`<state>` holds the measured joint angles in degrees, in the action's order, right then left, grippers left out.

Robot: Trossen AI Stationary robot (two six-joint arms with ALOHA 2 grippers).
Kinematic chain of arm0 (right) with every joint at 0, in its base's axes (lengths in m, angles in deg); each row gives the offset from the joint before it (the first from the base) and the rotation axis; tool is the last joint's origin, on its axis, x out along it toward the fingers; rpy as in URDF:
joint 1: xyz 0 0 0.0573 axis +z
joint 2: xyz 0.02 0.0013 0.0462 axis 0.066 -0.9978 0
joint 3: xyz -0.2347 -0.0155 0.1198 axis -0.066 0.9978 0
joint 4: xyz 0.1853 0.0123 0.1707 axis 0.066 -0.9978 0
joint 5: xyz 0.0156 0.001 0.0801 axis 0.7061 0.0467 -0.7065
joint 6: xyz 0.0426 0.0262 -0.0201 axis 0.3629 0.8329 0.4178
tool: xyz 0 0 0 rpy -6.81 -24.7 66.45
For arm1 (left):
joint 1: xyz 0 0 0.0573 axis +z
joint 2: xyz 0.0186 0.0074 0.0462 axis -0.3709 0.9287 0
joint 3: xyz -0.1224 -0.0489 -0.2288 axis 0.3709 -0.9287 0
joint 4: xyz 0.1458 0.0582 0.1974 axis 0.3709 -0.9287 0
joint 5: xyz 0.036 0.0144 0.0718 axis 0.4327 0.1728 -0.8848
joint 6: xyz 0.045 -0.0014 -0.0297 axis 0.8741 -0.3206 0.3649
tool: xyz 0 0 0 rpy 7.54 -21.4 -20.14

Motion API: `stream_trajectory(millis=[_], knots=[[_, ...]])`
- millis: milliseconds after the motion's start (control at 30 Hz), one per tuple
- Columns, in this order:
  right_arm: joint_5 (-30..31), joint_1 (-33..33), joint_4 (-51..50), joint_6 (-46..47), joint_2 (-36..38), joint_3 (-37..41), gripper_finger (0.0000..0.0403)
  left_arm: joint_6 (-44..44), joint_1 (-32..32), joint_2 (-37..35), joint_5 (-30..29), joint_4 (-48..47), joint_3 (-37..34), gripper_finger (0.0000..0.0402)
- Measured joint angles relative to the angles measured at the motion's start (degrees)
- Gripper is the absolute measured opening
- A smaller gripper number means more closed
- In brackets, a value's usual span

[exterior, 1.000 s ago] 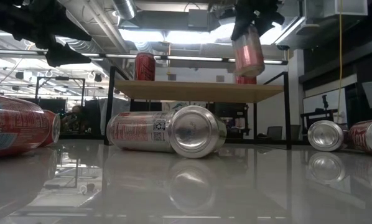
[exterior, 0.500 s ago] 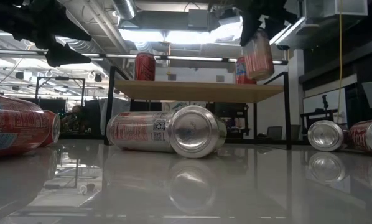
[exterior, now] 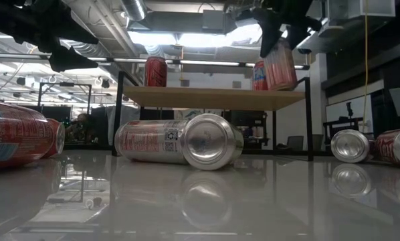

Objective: Place canned beverage on shelf
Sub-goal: Put the orange white soda can on the shelf

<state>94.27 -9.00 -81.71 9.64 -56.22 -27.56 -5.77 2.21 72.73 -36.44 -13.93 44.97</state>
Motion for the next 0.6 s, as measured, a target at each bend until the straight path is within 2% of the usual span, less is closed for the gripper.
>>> stream_trajectory(millis=[167, 367, 600], knots=[[2.05, -0.85, 1.63, -0.06, 0.00, 0.00, 0.0289, 0.00, -0.01, 0.01, 0.01, 0.00, 0.00, 0.0396], [1.38, -2.09, 2.28, -0.05, -0.02, 0.15, 0.0289, 0.00, 0.01, 0.00, -0.01, 0.00, 0.00, 0.0396], [2.90, -2.64, 5.78, -0.03, 0.09, 4.32, 0.0289, -0.01, -0.01, 0.01, -0.01, 0.00, 0.00, 0.0396]])
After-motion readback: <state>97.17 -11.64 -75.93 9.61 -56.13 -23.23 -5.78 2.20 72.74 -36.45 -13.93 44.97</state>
